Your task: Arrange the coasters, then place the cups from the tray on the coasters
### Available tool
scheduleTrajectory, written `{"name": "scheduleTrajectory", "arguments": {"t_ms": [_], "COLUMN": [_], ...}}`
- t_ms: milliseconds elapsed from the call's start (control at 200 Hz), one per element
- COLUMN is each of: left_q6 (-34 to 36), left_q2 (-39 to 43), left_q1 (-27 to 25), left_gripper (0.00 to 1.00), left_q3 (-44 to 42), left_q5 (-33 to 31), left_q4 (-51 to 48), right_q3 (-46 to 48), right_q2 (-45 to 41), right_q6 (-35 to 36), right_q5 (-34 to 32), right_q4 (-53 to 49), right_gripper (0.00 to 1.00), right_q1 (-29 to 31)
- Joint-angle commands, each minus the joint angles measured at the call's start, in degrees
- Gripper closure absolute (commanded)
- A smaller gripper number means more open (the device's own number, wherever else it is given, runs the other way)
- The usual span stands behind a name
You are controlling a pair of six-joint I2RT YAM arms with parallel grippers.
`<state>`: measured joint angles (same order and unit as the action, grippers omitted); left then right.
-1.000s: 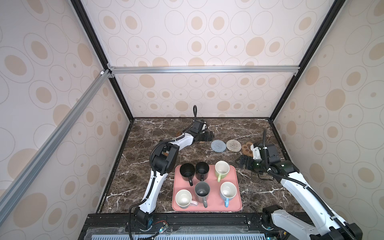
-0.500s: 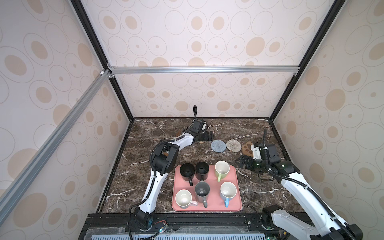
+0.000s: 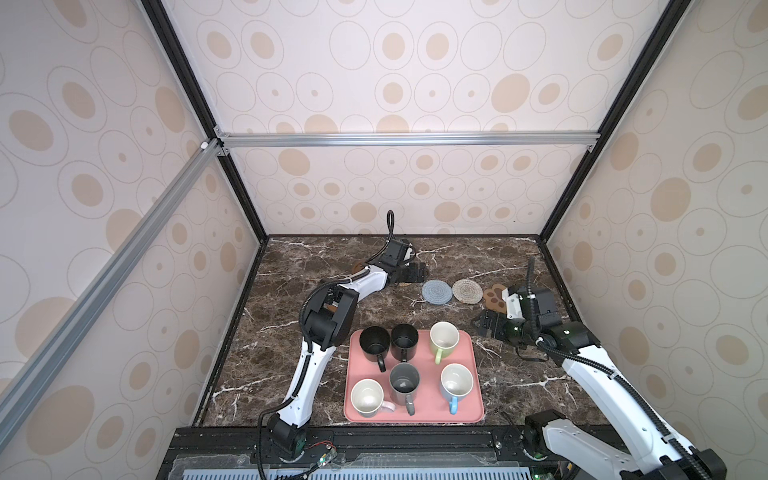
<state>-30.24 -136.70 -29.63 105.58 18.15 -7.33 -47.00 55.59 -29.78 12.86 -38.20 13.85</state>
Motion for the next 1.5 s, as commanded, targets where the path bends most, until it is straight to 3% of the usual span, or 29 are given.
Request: {"name": "scheduleTrajectory", "arguments": {"t_ms": [0, 685, 1296, 1496], "left_q6": [-1.18, -0.79, 0.93, 1.24], "left_q2": [-1.2, 0.82, -1.37, 1.99], "left_q1": [-1.22, -1.66, -1.14, -1.14], "left_gripper": [0.0, 0.0, 0.0, 0.0], "left_q3": [0.06, -0.04, 10.64, 10.9], "left_q5": [2.21, 1.64, -1.34, -3.92], "left_q4": [-6.48, -6.64, -12.57, -13.93], "right_q3": [-0.1, 0.34, 0.58, 0.45], "right_q2": [-0.75, -0.75, -1.48, -1.38], "right_q6": [-0.71, -0.85, -0.37, -0.1], "right_q5": [-0.73, -0.93, -1.26, -1.44], "right_q4": [-0.92, -0.6, -1.09, -1.18], "right_gripper": [0.0, 0.0, 0.0, 0.0], "right_q1": [0.46, 0.52, 0.47, 0.5]}}
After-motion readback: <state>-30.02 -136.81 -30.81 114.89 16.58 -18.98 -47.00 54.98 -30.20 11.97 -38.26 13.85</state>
